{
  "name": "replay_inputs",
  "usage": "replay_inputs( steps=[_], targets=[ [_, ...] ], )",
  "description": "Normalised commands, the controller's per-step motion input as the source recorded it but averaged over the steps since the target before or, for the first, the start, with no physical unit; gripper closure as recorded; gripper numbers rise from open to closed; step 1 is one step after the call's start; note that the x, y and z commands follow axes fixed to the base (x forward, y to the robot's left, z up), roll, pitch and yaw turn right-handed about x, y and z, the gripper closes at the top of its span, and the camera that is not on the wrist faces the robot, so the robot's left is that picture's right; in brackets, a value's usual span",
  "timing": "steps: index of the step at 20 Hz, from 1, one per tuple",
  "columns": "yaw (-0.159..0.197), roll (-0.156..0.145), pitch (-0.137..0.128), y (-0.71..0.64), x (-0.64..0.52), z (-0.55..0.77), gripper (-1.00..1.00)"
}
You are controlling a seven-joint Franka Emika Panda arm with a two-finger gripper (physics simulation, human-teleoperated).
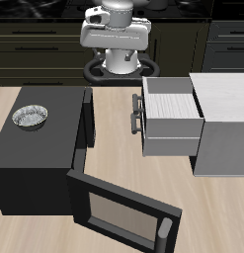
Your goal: Place the bowl in the top drawer
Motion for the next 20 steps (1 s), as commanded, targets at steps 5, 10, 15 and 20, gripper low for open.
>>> replay_inputs(
  steps=[5, 10, 15, 20],
  targets=[
    [0.066, 0.026, 0.015, -0.21, 0.24, 0.17, -1.0],
    [0.008, -0.016, 0.002, -0.26, 0.2, 0.12, -1.0],
    [0.02, 0.05, 0.059, -0.23, 0.25, 0.06, -1.0],
    [0.083, 0.015, 0.015, -0.25, 0.26, -0.01, -1.0]
  ],
)
